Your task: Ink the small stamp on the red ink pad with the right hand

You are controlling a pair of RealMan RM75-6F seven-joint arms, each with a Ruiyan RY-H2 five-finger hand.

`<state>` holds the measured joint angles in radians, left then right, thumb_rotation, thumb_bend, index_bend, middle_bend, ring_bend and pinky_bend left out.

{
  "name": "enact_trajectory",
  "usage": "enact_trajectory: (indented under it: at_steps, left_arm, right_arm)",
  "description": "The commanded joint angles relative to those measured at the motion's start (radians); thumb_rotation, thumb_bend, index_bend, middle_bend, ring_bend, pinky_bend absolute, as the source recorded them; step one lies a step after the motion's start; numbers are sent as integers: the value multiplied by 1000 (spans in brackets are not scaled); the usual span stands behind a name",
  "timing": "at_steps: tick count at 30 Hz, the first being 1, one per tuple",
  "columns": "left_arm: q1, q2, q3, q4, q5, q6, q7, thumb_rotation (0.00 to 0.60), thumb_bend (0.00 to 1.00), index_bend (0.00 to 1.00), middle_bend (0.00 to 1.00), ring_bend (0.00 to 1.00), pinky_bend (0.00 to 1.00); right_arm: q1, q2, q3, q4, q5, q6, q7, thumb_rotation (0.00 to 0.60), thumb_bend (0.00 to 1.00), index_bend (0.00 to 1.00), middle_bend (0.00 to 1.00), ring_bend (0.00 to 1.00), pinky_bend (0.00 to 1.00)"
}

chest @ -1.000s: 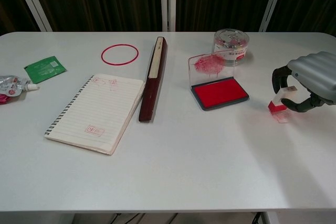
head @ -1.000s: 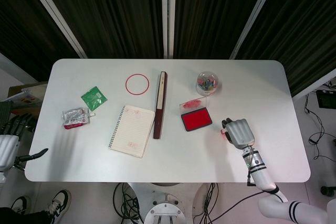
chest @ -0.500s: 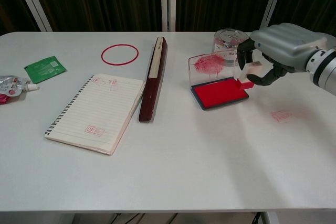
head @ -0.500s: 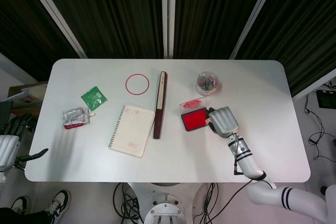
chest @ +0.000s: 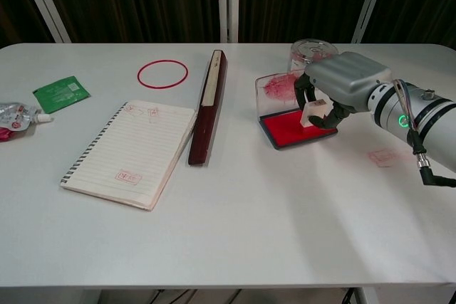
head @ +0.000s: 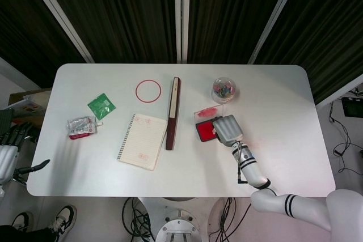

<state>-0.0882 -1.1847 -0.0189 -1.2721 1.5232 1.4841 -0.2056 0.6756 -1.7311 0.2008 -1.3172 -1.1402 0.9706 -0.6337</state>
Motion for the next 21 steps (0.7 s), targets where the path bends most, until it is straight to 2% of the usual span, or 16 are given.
enact_trajectory:
  at_steps: [1,14,21]
  left_arm:
    - [1,1,-1,3,-2,0,-3,250,67,35,77,79,191]
    - [-3,3,-3,4,-2,-4,-6,248,67,35,77,79,191]
    - [-2,10,-4,-4,-3,-3,0,250,67,35,77,79,191]
  right_arm:
    - [5,-5,-3,10,10,-4,1,600,351,614,521,883,1000]
    - [23,-23,-15,49,32,-6,17,600,355,627,534,882,1000]
    - [-3,46,-24,-57,-28,67,51,600,356,627,534,882,1000]
